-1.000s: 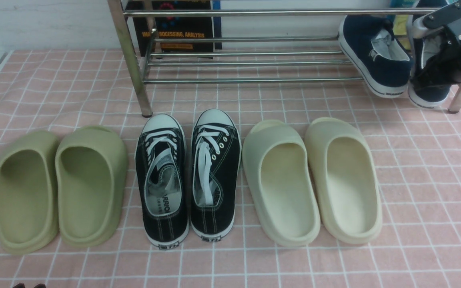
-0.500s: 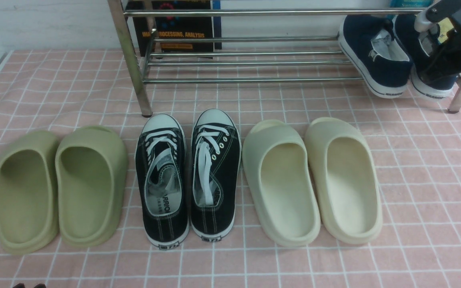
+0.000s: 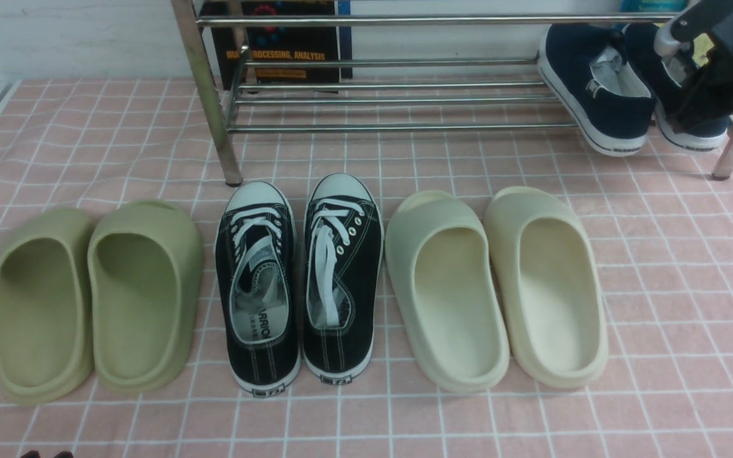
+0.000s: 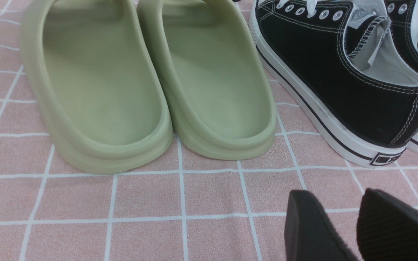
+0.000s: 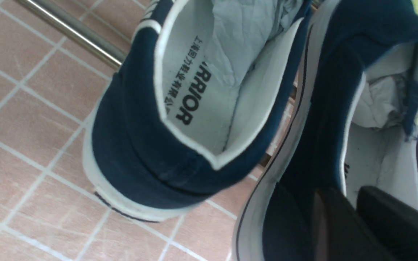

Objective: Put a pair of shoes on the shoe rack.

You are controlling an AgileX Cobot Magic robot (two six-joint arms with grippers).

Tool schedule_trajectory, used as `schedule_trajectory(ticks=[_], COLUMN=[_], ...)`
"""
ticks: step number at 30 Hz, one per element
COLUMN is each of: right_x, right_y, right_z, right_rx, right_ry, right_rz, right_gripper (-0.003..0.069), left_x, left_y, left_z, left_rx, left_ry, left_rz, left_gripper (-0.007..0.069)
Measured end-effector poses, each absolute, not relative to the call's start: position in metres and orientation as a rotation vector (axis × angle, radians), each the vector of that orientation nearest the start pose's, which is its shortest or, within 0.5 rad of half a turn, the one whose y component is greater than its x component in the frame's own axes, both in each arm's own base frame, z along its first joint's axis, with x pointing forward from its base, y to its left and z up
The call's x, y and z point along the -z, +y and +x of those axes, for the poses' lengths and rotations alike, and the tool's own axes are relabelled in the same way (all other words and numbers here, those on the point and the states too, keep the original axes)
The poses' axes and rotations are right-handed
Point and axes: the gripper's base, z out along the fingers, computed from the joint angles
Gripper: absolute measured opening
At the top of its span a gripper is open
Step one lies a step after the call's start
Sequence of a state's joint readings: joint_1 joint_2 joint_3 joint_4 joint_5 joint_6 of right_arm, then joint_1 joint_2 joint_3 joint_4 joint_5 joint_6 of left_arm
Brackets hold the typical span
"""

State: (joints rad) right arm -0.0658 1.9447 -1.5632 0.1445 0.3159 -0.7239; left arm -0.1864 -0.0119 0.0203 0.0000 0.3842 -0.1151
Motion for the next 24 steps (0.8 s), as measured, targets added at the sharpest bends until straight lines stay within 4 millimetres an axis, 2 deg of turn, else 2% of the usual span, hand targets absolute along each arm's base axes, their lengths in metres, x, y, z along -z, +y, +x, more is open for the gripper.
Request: schedule_trajectory(ticks=[3,5,8,9,13,16,18,19,21,24], right_x=[-0.279,-0.293,-0.308,-0.32,-0.366,-0.405,-0.421,-0.426,-0.428,-0.42], right_y=[-0.026,-0.026,-0.024,-0.023,-0.018,-0.016,-0.016,-0.016,-0.016,-0.013], right_z=[0.456,0.449,0.44,0.432,0.396,0.366,0.351,0.344,0.337,0.319], right_rx=[0.33,0.321,0.285,0.251,0.134,0.12,0.146,0.155,0.157,0.089], right_ry=[2.093,2.079,2.086,2.094,2.111,2.044,2.008,1.997,2.004,2.081], right_rz=[-0.585,-0.566,-0.518,-0.473,-0.327,-0.284,-0.29,-0.287,-0.28,-0.222], right_gripper=[0.0207,0.0253,0.0267,0.0265,0.0191,0.0087,0.0019,-0.0009,-0.0018,-0.0018], left_x=[-0.172,-0.172,-0.172,-0.172,-0.172,-0.172,-0.172,-0.172,-0.172,-0.172], left_y=[-0.01,-0.01,-0.01,-0.01,-0.01,-0.01,-0.01,-0.01,-0.01,-0.01], left_z=[0.051,0.051,0.051,0.051,0.051,0.051,0.051,0.051,0.051,0.051], left_rx=[0.213,0.213,0.213,0.213,0.213,0.213,0.213,0.213,0.213,0.213], left_ry=[1.881,1.881,1.881,1.881,1.881,1.881,1.881,1.881,1.881,1.881], left_rz=[0.064,0.064,0.064,0.064,0.064,0.064,0.064,0.064,0.064,0.064], left_gripper=[0.0239,0.0239,0.0239,0.0239,0.0239,0.0239,0.0239,0.0239,0.0239,0.0239])
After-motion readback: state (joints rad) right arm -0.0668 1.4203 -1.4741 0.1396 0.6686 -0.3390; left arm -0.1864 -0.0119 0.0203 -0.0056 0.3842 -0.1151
